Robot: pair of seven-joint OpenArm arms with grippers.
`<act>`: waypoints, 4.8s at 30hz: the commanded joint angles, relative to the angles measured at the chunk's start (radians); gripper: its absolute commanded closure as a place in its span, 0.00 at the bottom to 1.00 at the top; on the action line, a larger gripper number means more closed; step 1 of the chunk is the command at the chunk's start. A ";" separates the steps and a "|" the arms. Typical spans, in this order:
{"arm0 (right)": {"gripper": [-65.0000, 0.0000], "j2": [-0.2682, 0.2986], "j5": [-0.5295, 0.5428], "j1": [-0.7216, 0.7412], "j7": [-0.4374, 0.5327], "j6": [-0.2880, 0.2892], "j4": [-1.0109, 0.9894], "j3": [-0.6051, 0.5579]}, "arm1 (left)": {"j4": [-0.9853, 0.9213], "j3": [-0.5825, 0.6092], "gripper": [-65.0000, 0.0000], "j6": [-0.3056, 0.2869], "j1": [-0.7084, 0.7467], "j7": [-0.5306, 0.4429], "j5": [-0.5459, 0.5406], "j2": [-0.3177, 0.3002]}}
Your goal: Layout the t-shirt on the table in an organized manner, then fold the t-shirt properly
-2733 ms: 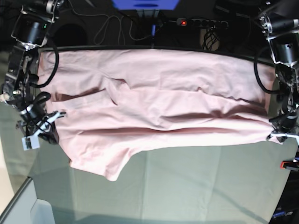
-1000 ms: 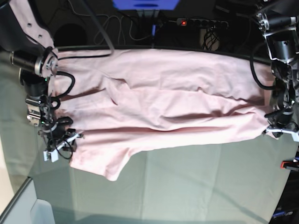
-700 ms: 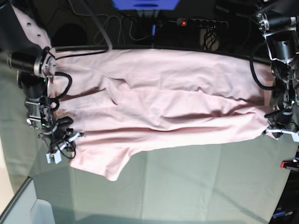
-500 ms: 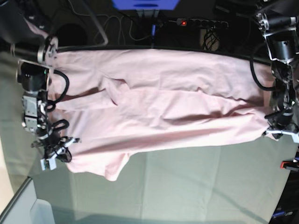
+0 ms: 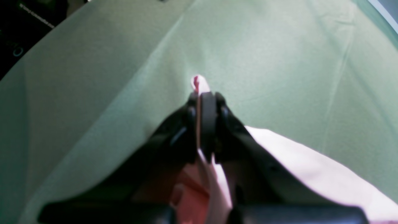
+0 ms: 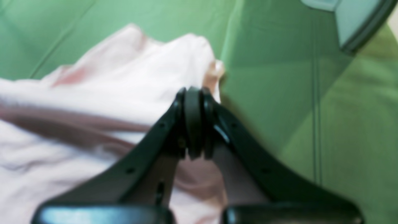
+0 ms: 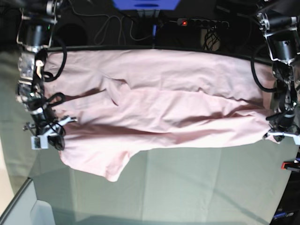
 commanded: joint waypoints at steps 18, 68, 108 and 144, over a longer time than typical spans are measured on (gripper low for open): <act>1.00 -0.069 0.084 -0.293 0.028 0.123 0.264 0.195 | 0.182 -0.012 1.00 -0.003 0.138 -0.033 -0.008 -0.022; 0.55 -0.096 -0.003 -0.273 0.022 0.228 0.145 0.299 | 0.225 -0.010 1.00 -0.003 0.301 -0.031 -0.090 -0.024; 1.00 -0.132 -0.075 -0.338 0.020 0.228 0.188 0.407 | 0.225 -0.012 1.00 -0.003 0.299 -0.029 -0.090 -0.064; 0.75 -0.132 -0.075 -0.462 0.022 0.228 0.165 0.407 | 0.127 -0.010 0.47 -0.003 0.281 -0.025 -0.097 -0.015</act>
